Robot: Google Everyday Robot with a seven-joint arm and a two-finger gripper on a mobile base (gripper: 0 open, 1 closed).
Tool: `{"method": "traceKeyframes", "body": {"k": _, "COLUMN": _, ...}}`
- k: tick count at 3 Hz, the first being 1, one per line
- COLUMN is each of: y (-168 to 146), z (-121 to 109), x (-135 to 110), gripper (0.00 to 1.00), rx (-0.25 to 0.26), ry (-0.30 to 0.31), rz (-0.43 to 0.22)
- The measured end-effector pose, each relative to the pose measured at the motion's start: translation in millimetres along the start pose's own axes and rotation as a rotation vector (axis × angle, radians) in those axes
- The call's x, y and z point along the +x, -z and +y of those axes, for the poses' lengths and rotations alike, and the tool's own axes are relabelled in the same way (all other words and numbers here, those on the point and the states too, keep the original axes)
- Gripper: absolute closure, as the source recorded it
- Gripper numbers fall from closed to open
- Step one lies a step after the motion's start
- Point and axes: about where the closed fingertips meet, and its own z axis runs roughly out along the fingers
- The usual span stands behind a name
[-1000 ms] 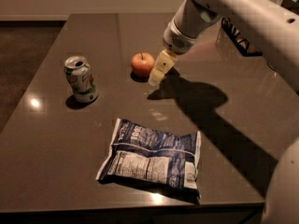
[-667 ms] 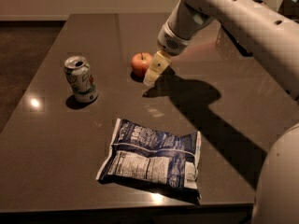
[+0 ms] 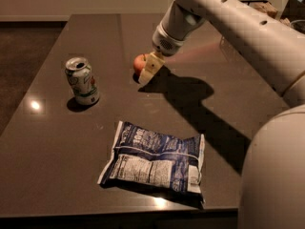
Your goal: Move apple near blue chip bag
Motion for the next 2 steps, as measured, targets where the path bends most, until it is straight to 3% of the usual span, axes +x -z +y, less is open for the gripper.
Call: {"method": "traceKeyframes", "body": {"k": 2, "y": 4.9, "z": 2.6, "x": -10.3, "gripper": 0.54, "rx": -0.013, "ry": 0.015, "rz": -0.014}}
